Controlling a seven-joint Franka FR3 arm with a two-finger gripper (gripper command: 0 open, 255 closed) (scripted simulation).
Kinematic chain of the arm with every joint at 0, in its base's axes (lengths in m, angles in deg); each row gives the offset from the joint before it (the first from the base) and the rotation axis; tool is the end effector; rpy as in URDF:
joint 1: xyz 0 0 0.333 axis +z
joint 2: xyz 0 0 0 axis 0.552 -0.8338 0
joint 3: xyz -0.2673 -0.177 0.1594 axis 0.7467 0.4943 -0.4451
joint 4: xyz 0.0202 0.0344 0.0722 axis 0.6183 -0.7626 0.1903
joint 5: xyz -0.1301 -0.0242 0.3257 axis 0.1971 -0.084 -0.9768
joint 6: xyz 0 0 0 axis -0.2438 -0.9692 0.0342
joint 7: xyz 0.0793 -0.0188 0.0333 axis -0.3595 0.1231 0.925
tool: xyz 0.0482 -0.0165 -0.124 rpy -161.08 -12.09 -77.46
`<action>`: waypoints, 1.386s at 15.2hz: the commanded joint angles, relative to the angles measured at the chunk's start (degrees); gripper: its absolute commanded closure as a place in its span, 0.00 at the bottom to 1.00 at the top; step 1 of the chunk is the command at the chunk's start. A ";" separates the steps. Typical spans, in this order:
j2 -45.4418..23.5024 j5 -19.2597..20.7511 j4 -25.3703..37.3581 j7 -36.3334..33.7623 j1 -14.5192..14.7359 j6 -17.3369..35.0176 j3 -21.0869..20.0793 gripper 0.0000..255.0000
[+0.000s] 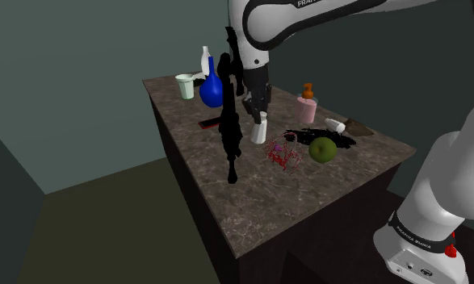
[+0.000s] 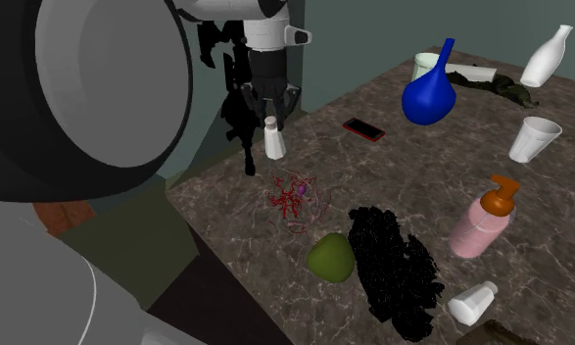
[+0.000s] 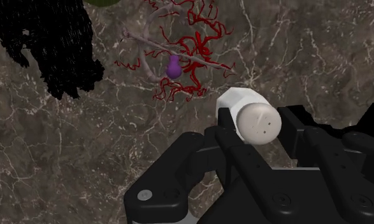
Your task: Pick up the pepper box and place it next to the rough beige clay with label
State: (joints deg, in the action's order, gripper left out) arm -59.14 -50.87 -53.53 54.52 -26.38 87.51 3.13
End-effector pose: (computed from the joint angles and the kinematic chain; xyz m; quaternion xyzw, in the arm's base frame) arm 0.4544 0.1291 0.5328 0.9931 0.0830 -0.0702 0.0437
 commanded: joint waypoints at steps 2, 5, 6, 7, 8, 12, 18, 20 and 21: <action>0.08 -0.03 2.36 0.08 0.02 -2.45 -0.02 1.00; 0.11 -0.04 4.63 0.20 0.01 -4.75 -0.02 1.00; 0.10 -0.04 5.42 0.23 0.01 -5.52 -0.02 1.00; 0.11 -0.04 5.54 0.24 0.01 -5.66 -0.02 1.00; 1.62 -0.03 3.82 1.44 -0.52 -5.37 0.63 1.00; 7.25 0.46 -2.33 6.29 -2.58 -4.52 3.43 1.00; 14.29 2.40 -9.49 13.67 -5.63 -3.84 8.17 1.00; 16.25 3.33 -11.35 16.16 -6.68 -3.70 9.88 1.00; 17.16 3.84 -12.18 17.41 -7.20 -3.64 10.76 1.00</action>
State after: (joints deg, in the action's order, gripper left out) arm -42.70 -47.60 -65.21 70.37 -32.96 83.93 12.87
